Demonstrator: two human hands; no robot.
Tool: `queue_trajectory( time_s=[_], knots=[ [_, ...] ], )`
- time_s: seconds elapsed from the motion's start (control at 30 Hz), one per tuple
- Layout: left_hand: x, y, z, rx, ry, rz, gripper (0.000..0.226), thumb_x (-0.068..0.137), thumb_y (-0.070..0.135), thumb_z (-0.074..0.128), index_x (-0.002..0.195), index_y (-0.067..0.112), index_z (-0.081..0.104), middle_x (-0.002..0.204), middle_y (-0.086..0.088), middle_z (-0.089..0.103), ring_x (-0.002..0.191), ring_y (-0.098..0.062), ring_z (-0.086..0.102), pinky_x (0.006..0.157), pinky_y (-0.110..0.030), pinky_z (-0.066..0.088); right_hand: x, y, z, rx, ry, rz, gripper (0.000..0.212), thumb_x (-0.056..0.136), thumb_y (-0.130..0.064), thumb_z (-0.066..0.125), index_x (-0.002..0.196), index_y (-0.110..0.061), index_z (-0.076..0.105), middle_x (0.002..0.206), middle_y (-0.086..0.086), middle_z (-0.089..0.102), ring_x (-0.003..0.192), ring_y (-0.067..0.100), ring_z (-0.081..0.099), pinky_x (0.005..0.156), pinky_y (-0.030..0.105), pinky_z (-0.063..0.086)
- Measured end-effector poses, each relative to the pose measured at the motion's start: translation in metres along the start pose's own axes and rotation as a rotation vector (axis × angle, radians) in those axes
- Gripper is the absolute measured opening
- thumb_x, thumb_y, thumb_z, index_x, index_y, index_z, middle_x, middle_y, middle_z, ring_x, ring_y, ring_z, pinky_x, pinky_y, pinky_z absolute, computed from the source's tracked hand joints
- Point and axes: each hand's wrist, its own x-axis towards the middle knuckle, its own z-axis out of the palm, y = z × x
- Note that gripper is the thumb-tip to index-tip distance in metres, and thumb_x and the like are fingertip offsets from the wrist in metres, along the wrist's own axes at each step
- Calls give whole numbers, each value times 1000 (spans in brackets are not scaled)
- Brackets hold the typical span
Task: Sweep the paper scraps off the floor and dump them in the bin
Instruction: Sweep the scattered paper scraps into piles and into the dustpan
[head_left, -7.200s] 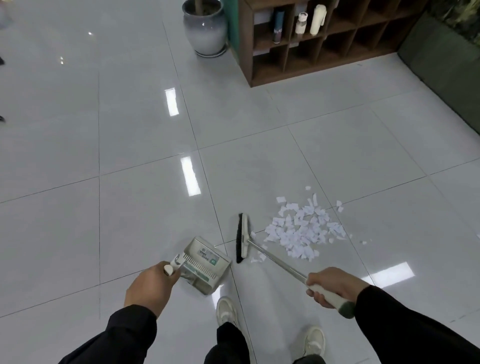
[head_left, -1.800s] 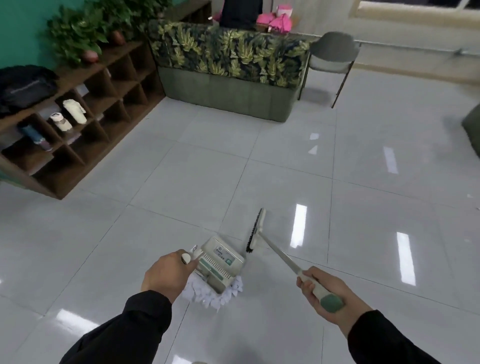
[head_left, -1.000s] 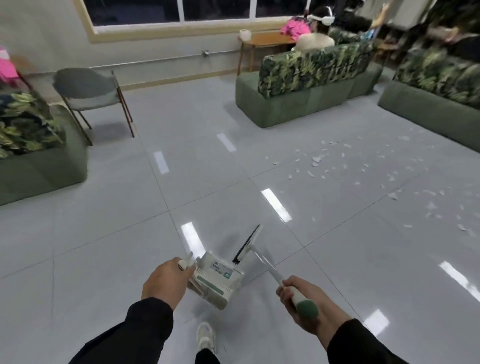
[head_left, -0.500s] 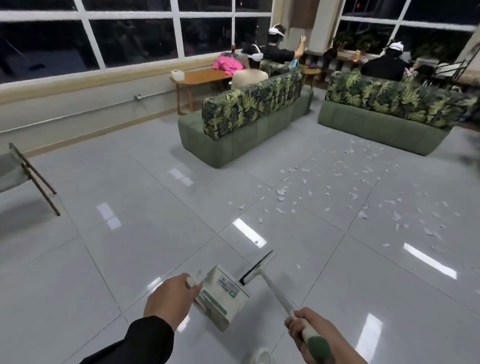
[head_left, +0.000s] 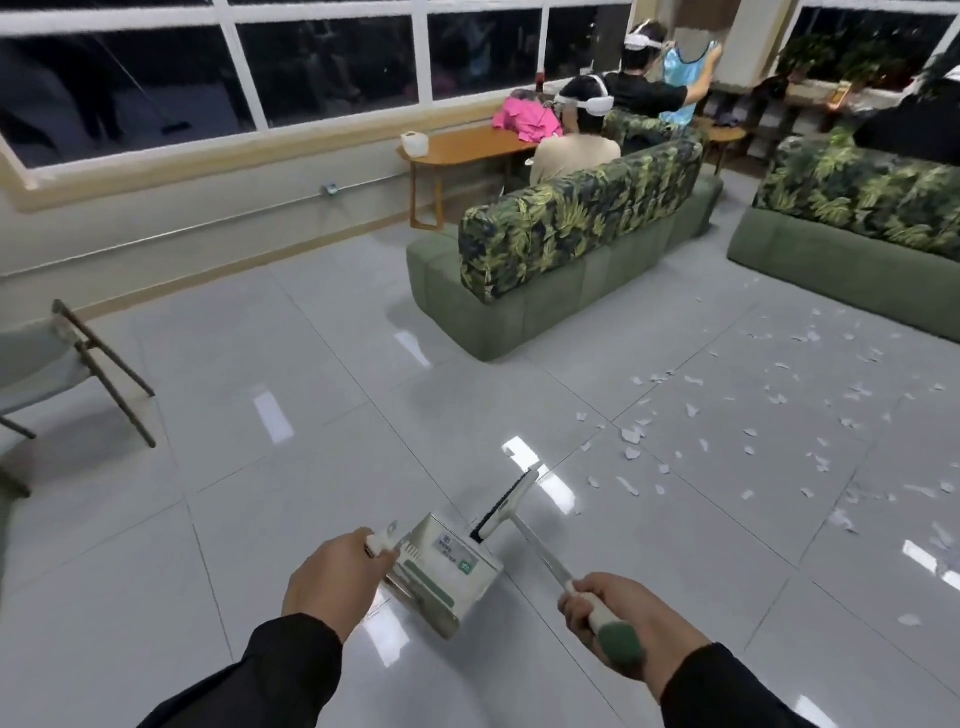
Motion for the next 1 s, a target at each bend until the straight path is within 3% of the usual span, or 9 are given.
queue_trajectory(
  time_s=[0.13, 0.3, 0.43, 0.53, 0.6, 0.77, 1.0],
  knots=[
    [89, 8, -15, 7, -15, -10, 28, 94, 51, 55, 78, 29, 60, 70, 7, 64, 69, -12, 62, 58, -27, 42, 72, -50, 72, -119, 33, -6, 36, 91, 2, 51, 127, 2, 49, 77, 19, 54, 50, 15, 43, 34, 21, 44],
    [208, 18, -33, 42, -58, 22, 25, 95, 49, 56, 79, 30, 60, 70, 7, 63, 67, -10, 59, 58, -27, 42, 144, -93, 151, -139, 97, -52, 33, 88, 3, 58, 121, 2, 54, 80, 19, 56, 46, 16, 46, 37, 21, 46],
    [308, 32, -53, 94, -103, 102, 23, 95, 56, 54, 94, 36, 65, 72, 10, 63, 66, -5, 57, 57, -24, 40, 208, -135, 202, -135, 130, -43, 30, 90, 3, 59, 119, 2, 55, 87, 25, 58, 44, 17, 47, 38, 20, 46],
    [359, 54, -65, 112, -137, 123, 31, 96, 55, 55, 74, 33, 54, 64, 8, 57, 58, -7, 51, 54, -24, 35, 237, -163, 230, -128, 155, -49, 25, 91, 4, 57, 116, 3, 55, 91, 27, 58, 41, 18, 47, 37, 21, 47],
    [382, 69, -68, 132, -152, 132, 37, 96, 55, 56, 69, 33, 48, 61, 7, 52, 55, -9, 46, 52, -24, 33, 246, -174, 240, -113, 162, -53, 21, 92, 4, 57, 113, 3, 55, 92, 28, 58, 40, 19, 47, 37, 22, 47],
    [451, 114, -64, 174, -171, 192, 32, 96, 55, 55, 76, 29, 57, 67, 6, 60, 61, -10, 53, 54, -24, 37, 278, -214, 248, -77, 220, -41, 28, 92, 4, 58, 119, 3, 53, 102, 29, 57, 41, 19, 50, 38, 22, 48],
    [527, 200, -30, 221, -217, 251, 39, 95, 58, 53, 80, 23, 59, 68, 5, 59, 59, -12, 47, 57, -25, 38, 289, -298, 177, -94, 358, -7, 32, 91, 7, 60, 122, 10, 52, 87, 31, 65, 42, 20, 44, 40, 22, 47]
  ],
)
